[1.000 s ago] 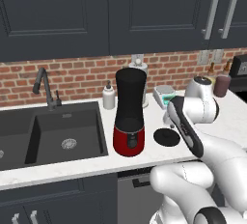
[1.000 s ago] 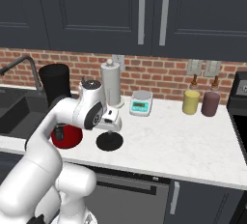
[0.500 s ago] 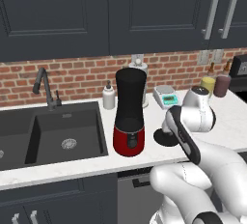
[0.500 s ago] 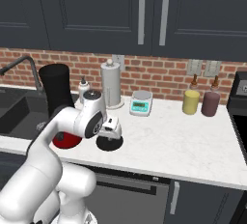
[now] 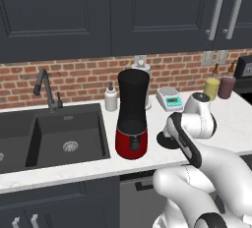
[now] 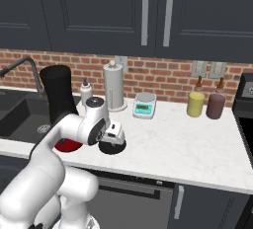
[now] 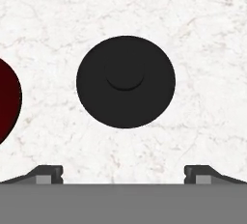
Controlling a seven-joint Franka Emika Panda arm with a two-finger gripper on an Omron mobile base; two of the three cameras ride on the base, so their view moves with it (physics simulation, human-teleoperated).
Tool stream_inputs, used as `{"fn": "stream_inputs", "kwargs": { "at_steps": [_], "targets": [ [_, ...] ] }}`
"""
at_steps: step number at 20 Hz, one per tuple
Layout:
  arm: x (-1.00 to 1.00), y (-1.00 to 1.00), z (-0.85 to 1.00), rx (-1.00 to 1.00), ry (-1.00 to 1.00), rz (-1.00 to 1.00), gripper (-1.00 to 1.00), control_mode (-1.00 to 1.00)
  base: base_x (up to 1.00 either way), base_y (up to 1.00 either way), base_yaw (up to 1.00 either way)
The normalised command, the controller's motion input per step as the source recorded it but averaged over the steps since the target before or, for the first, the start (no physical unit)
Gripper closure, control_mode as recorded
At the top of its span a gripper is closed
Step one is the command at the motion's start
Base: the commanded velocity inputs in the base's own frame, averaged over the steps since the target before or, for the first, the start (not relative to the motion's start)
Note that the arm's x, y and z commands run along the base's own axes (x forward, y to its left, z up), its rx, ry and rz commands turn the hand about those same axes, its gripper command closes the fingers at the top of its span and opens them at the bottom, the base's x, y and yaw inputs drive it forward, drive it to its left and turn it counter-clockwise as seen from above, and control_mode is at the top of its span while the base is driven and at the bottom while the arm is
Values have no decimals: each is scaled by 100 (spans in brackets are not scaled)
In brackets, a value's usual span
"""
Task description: Close the lid blender by securely placing the lid on top.
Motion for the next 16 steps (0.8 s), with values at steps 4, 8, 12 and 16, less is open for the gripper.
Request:
{"fn": "stream_inputs", "kwargs": {
  "at_steps": [4, 8, 12, 16],
  "targets": [
    [19, 0, -11, 0, 0, 0, -100, -100, 0, 0, 0],
    [21, 0, -7, 0, 0, 0, -100, -100, 0, 0, 0],
    [19, 0, -8, 0, 0, 0, -100, -100, 0, 0, 0],
    [18, 0, -9, 0, 0, 0, -100, -100, 0, 0, 0]
  ]
}}
